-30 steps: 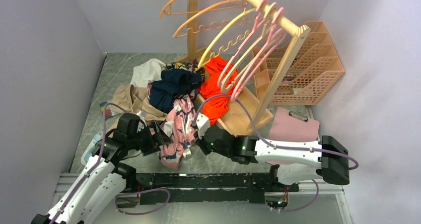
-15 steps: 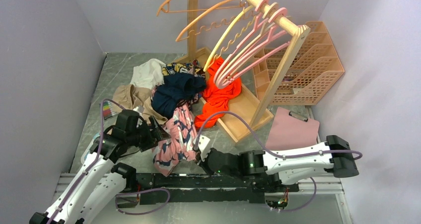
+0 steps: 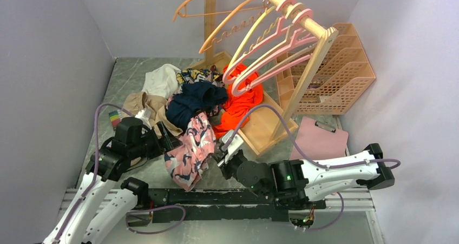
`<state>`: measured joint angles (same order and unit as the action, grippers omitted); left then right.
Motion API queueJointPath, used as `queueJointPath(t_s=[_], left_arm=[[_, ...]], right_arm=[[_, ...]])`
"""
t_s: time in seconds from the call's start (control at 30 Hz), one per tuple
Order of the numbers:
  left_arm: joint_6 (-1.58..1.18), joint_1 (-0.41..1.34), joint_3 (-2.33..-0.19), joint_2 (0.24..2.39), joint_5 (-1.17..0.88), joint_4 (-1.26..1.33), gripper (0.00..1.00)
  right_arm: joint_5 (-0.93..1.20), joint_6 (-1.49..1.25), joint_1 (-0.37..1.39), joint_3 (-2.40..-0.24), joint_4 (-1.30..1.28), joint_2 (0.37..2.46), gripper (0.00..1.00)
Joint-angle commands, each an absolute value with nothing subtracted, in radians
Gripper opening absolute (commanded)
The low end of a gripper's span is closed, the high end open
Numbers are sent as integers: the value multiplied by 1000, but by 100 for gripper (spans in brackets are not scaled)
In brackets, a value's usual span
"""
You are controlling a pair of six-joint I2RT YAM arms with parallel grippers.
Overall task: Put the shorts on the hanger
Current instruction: Adjust the shorts at the center of the board.
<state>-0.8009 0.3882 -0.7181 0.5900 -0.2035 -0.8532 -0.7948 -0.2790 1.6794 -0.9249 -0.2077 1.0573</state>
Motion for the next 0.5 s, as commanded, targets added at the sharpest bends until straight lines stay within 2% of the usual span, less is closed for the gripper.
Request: queueJointPath(t_s=[0.0,0.2,0.47], left_arm=[[-753,394,-766,560,-186,-879,84],[-715,394,-822,534,-169,-834,85],[-568,393,-1014,529,-105,-775,88]], right_arm=[[-922,-167,1717,-1011,-117,1028,0],[-929,39,1717,-1144,-23,1070,0],[-987,335,1717,-1362,103,1188,0]])
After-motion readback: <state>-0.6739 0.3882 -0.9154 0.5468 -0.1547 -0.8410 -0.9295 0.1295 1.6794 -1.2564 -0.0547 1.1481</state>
